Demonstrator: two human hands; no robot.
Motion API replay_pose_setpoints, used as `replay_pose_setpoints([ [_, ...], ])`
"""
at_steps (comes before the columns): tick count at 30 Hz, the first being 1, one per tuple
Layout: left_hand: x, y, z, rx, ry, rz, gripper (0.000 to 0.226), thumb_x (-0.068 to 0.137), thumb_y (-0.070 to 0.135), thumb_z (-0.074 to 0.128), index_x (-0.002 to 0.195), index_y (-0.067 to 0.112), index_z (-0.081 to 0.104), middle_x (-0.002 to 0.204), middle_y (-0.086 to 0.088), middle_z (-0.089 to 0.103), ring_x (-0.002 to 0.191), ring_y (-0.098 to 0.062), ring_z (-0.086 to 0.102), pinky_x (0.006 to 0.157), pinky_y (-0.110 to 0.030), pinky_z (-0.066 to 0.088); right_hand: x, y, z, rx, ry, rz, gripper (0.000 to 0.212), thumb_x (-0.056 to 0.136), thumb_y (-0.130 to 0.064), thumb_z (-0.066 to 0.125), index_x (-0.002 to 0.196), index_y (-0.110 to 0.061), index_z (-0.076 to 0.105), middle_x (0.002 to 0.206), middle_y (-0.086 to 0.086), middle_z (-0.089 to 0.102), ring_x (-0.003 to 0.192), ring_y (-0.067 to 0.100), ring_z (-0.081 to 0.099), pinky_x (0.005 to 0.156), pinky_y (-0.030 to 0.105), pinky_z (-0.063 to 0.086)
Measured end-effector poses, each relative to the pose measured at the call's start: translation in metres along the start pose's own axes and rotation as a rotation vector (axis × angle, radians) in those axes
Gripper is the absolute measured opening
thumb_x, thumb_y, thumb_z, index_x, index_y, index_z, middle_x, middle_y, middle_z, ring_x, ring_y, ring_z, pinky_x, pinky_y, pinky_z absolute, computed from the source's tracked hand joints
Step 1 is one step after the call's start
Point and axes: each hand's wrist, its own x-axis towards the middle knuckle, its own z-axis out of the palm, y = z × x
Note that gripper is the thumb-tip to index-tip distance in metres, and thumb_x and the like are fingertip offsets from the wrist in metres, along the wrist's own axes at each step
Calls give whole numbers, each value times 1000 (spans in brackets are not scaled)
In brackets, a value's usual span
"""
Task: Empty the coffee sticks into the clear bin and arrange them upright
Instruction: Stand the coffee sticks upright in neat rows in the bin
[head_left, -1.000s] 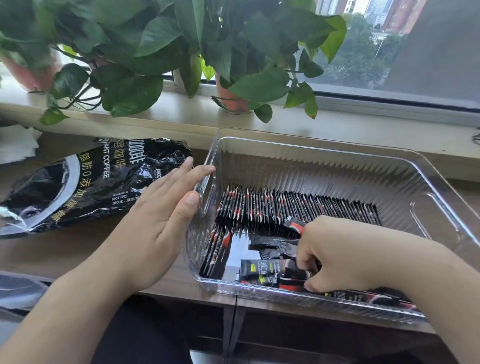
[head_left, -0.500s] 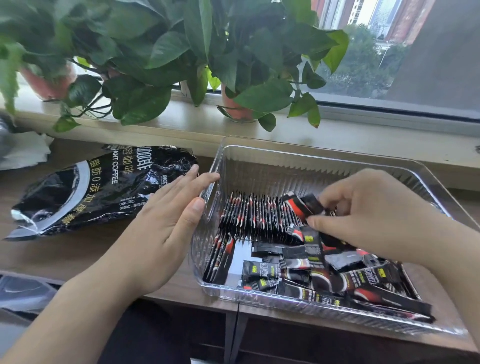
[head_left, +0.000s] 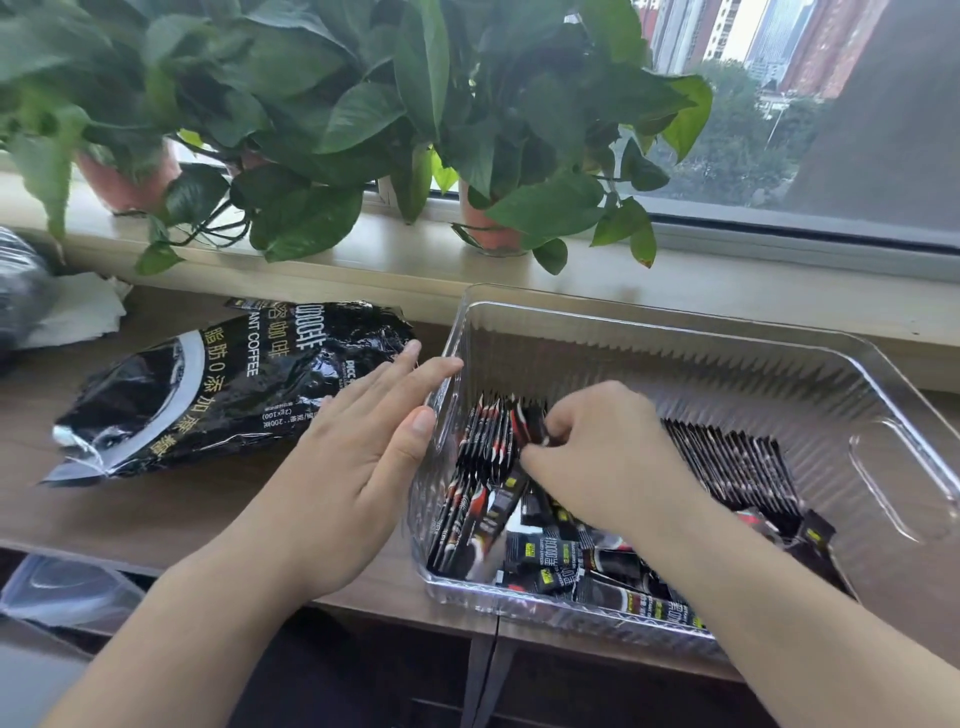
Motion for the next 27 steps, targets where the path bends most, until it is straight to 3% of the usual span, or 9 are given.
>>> replay_pose_setpoints([
  [5,0,0,1,2,-3,-3,50,101,53,20,148,47,33,158,22,25,145,11,10,120,-30,14,13,-7,15,18,-130,131,34,79,-24,72,60,-13,46,52,4,43,46,20,42,43,24,37],
  [8,0,-1,1,-8,0,3,50,101,53,21,148,45,34,159,20,26,146,9,10,122,-35,16,16,-8,26,74,-213,184,30,85,-22,67,61,-12,51,51,6,65,47,23,66,42,28,52],
  [10,0,-1,1,-8,-1,2,50,101,53,20,148,46,33,159,19,25,146,9,10,122,-38,17,14,-8,32,133,-287,236,30,89,-21,64,64,-12,52,59,12,72,52,21,72,39,21,48],
  [15,0,0,0,2,-9,-2,52,100,55,18,148,47,33,160,20,23,145,11,9,121,-33,14,11,-7,34,158,-322,271,25,94,-27,62,77,-11,57,53,8,69,52,24,71,57,30,56],
  [17,0,1,0,-3,-9,-1,51,100,53,19,149,46,33,160,19,24,146,10,9,121,-32,15,12,-7,31,175,-339,323,22,94,-24,60,79,-9,56,43,3,62,51,27,66,53,31,52],
  [21,0,2,0,-3,-5,1,51,100,52,20,148,46,34,159,20,24,145,11,9,120,-31,15,12,-11,20,238,-413,413,16,90,-18,62,81,-7,57,42,2,54,34,17,53,44,20,39],
  [24,0,1,0,-2,-10,-1,50,100,54,19,148,48,31,160,20,22,146,11,9,122,-36,15,9,-18,17,277,-533,449,14,90,-13,68,89,-3,58,50,4,56,27,10,48,35,16,37],
  [27,0,0,-1,-8,-20,-13,50,99,56,18,148,51,28,160,21,21,146,10,8,122,-44,17,6,-20,21,311,-605,472,19,91,-11,69,101,1,59,41,2,57,27,8,49,33,16,39],
])
